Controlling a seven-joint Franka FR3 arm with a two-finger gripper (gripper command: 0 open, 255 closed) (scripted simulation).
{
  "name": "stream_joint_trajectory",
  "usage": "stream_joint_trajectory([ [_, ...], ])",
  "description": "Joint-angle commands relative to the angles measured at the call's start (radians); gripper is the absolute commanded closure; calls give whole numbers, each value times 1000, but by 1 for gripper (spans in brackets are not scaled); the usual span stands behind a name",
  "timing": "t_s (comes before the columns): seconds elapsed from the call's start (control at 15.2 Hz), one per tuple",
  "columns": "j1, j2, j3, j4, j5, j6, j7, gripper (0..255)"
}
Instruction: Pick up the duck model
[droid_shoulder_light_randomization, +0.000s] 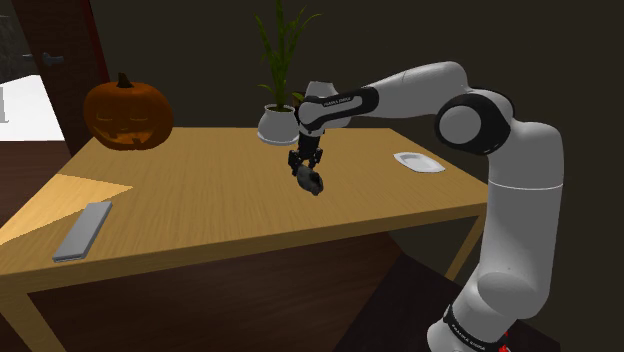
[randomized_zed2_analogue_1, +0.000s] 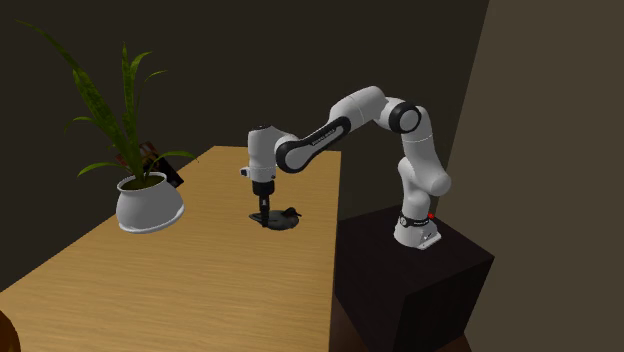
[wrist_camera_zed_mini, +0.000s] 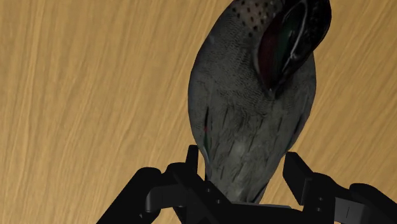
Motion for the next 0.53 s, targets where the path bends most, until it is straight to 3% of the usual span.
stream_joint_trajectory([
  [0.0,0,2,0,1,0,-2,-1,255],
  [0.46,-1,-22,-1,61,-4,-85,6,255],
])
